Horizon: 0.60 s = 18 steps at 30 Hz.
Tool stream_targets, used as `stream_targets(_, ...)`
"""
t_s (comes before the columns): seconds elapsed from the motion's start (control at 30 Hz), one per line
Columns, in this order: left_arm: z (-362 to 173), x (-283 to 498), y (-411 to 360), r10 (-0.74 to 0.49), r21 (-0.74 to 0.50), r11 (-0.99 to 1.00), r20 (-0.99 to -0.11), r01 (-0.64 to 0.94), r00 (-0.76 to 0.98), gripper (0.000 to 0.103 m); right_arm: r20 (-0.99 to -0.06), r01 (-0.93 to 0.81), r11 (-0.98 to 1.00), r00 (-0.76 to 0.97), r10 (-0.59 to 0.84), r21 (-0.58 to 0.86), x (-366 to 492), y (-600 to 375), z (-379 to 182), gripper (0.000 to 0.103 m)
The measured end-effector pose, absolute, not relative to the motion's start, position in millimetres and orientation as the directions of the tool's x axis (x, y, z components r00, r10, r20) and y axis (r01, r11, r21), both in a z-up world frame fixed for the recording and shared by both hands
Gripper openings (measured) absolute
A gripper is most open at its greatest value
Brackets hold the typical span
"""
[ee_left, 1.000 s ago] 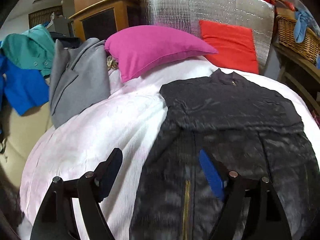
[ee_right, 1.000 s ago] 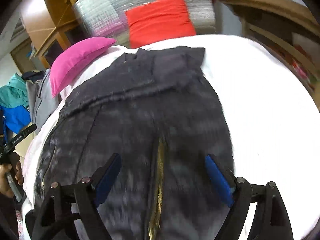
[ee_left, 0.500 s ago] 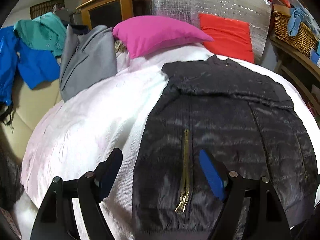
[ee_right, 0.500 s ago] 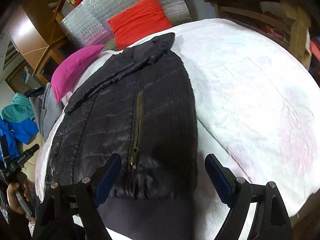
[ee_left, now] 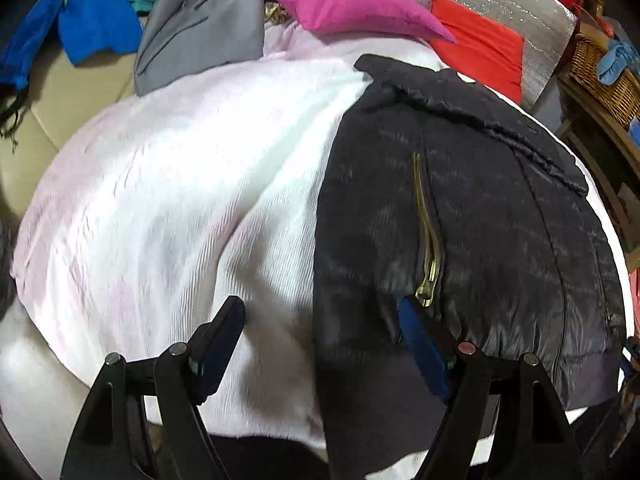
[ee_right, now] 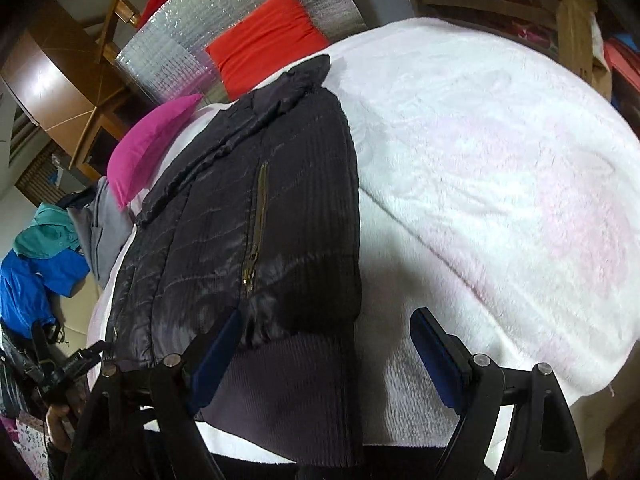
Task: Fold large clothes
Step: 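Grasp the ribbed jacket hem with both grippers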
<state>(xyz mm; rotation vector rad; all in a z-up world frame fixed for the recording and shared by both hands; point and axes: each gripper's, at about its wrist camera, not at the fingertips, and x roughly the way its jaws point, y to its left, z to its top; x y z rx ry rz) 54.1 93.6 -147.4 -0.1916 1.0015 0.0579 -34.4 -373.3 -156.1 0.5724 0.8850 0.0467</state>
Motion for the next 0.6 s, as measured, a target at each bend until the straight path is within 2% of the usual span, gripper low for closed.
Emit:
stream_targets(0.2, -152, 40, 90, -0.050, -0.131, 0.985, -0.843, -0.114, 0.535, 0.080, -0.703, 0.117, 0.861, 0.635, 0.319, 0.496, -37, -357, -158, 0.086)
stream_targets(0.37, -156, 38, 89, -0.040, -0.120, 0.986, -0.847, -0.117, 0.530, 0.080, -0.708, 0.124, 0.854, 0.626, 0.327, 0.505, -37, -358, -163, 0.069)
stream_targets(0.43, -157, 37, 90, -0.042, -0.121, 0.986, -0.846, -0.115, 0.531, 0.080, -0.712, 0.127, 0.856, 0.622, 0.325, 0.502, -37, -357, -165, 0.057)
stream_targets(0.6, -161, 36, 89, -0.058, -0.130, 0.986, -0.850, -0.103, 0.523, 0.080, -0.717, 0.136, 0.851, 0.614, 0.330, 0.508, -36, -358, -167, 0.055)
